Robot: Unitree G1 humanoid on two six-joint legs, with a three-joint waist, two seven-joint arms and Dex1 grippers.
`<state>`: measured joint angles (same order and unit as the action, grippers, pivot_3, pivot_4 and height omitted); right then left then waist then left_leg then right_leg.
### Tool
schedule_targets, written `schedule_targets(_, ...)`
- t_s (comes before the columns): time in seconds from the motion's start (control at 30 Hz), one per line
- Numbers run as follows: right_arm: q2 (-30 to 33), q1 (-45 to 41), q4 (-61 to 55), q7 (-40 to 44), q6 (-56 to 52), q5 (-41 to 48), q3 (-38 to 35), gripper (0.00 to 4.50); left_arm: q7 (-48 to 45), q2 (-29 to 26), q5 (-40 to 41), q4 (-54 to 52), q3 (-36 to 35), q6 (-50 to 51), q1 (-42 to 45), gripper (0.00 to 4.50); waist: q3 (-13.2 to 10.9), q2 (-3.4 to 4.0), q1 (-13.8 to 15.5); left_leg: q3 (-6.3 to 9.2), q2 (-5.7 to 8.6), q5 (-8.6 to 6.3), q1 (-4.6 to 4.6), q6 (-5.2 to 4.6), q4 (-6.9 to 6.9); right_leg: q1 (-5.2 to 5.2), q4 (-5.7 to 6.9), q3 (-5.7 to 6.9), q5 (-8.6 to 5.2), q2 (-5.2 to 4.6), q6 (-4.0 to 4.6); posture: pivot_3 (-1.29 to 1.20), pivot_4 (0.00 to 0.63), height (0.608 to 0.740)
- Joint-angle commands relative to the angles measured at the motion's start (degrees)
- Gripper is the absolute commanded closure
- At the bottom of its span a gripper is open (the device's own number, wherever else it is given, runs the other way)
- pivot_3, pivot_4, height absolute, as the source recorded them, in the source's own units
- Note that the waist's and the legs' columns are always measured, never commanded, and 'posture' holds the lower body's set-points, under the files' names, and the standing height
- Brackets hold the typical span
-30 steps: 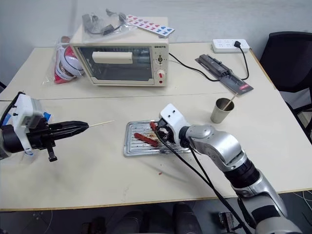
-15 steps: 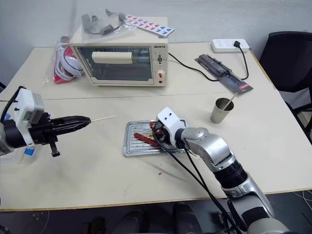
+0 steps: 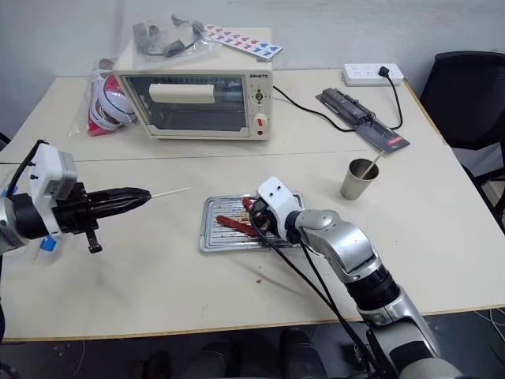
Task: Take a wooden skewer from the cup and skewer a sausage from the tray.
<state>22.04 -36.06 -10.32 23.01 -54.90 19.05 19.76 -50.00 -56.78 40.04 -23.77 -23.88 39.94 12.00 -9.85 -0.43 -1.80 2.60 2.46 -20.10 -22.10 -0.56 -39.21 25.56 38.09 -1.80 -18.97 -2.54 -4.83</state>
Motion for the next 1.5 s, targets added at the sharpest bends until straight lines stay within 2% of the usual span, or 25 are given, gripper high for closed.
schedule_targets(0.03, -0.5, 0.7, -0.7, 0.6, 0.2, -1.0, -0.6, 3.83, 0.2, 0.1, -0.4, 0.1, -0.5, -1.3, 0.8, 4.50, 0.0, 0.00, -0.1, 0.00, 0.00, 0.00, 0.01, 0.00, 0.00, 0.00, 0.01, 0.00, 0.00, 0.00, 0.00, 0.00, 0.150, 0.740)
schedule_targets(0.3, -0.7, 0.9, -1.4, 1.6, 0.1, -1.3, -1.7, 3.83, -0.2, 0.0, -0.6, 0.6, -0.2, -1.8, 0.9, 4.50, 0.0, -0.01, 0.0, 0.00, 0.00, 0.00, 0.02, 0.01, 0.00, 0.00, 0.05, 0.00, 0.00, 0.00, 0.00, 0.00, 0.150, 0.740)
schedule_targets(0.47, 3.6, -1.8, -3.6, 7.4, -0.2, 0.7, -4.3, 3.83, -1.8, -0.3, -1.2, 2.0, 1.2, -2.8, 1.0, 4.50, 0.0, -0.01, 0.0, 0.00, 0.03, 0.00, 0.01, 0.01, -0.01, 0.00, 0.07, -0.01, 0.00, -0.01, 0.00, 0.00, 0.150, 0.740)
schedule_targets(0.57, 10.1, -3.8, -5.6, 15.6, 1.9, 2.2, -4.8, 3.83, -3.4, -0.5, -1.7, 3.2, 2.7, -3.6, 1.8, 4.50, 0.0, 0.00, 0.1, 0.00, 0.05, 0.00, 0.00, 0.00, -0.03, 0.00, 0.07, -0.02, 0.00, -0.03, 0.00, 0.00, 0.150, 0.740)
schedule_targets(0.73, 24.7, -5.1, -9.9, 35.8, 9.1, 6.6, -6.3, 3.83, -7.9, -1.0, -1.8, 4.9, 7.1, -4.5, 4.6, 4.50, 0.0, 0.00, 0.2, 0.04, 0.05, -0.02, -0.01, -0.03, -0.02, -0.04, -0.03, 0.02, 0.00, -0.03, 0.00, 0.00, 0.150, 0.740)
schedule_targets(0.9, 31.3, -5.0, -12.2, 46.7, 12.9, 10.2, -9.2, 3.83, -11.9, -1.0, -0.1, 4.9, 10.6, -2.9, 8.6, 4.50, 0.0, 0.00, 0.0, 0.00, 0.01, -0.02, 0.00, -0.04, -0.03, -0.04, 0.01, -0.01, 0.00, -0.01, -0.01, 0.00, 0.150, 0.740)
schedule_targets(1.2, 30.6, -6.1, -13.2, 46.9, 11.0, 12.3, -10.2, 3.83, -14.8, 0.3, 2.6, 1.6, 15.0, -0.2, 13.2, 4.50, 0.0, -0.01, 0.3, 0.01, 0.01, -0.02, -0.01, -0.03, -0.10, -0.03, 0.04, -0.01, 0.00, -0.02, -0.01, 0.00, 0.150, 0.740)
schedule_targets(1.5, 29.9, -5.9, -13.6, 45.5, 10.4, 12.4, -10.0, 3.83, -14.4, 1.6, 2.7, 1.1, 15.9, 0.4, 15.4, 4.50, 0.0, -0.01, 0.3, 0.01, 0.01, -0.02, -0.02, -0.03, -0.20, -0.03, 0.11, -0.01, 0.00, -0.02, -0.01, 0.00, 0.150, 0.740)
